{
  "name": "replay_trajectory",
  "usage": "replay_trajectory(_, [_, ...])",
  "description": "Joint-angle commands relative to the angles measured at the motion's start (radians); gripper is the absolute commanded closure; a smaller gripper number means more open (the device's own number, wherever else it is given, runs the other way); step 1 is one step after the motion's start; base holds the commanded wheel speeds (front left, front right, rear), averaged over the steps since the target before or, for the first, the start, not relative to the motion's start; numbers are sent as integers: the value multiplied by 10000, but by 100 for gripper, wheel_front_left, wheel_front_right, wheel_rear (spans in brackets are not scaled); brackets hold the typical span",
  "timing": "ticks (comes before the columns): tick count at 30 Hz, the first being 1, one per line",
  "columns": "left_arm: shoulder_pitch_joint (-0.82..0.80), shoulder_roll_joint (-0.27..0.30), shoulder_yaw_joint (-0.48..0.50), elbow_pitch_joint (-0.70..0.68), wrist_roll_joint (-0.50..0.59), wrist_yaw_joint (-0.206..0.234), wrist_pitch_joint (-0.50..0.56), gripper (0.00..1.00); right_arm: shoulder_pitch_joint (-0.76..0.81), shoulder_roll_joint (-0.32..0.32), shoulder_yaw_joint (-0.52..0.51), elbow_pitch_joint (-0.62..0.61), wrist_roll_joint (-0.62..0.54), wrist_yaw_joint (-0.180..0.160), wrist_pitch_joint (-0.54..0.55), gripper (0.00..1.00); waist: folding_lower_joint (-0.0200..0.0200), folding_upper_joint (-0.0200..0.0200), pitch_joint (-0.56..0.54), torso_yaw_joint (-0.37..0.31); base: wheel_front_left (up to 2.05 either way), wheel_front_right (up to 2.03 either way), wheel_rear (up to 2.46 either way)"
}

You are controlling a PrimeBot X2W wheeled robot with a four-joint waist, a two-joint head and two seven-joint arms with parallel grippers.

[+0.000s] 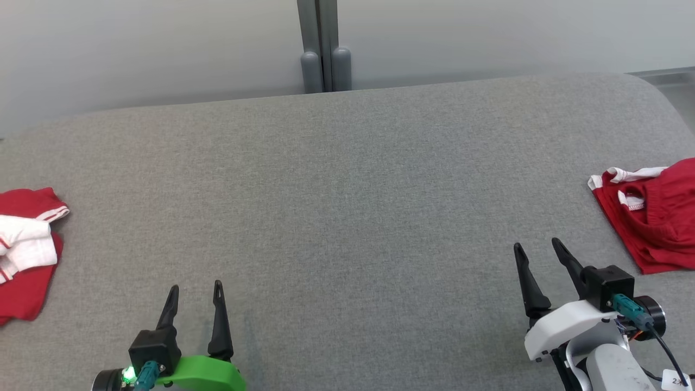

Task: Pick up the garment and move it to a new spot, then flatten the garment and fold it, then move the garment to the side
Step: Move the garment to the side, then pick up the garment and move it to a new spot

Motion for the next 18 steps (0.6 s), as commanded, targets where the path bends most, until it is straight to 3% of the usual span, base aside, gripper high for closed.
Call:
replay_trajectory(1, [98, 41, -10, 20, -62, -28, 3, 0, 138, -39, -1, -82, 78, -19, -2, 0, 0, 0, -91, 137, 0, 0, 0])
replay_trajectory(8, [-138, 43, -106, -57, -187, -49, 3, 0, 220, -43, 124, -351, 65, -19, -2, 0, 0, 0, 24, 672, 0, 0, 0])
replay_trajectory(18, [-286, 41, 33, 405, -489, 101, 2, 0, 90, -41, 323, -397, 166, -19, -2, 0, 0, 0, 299, 2693, 0, 0, 0])
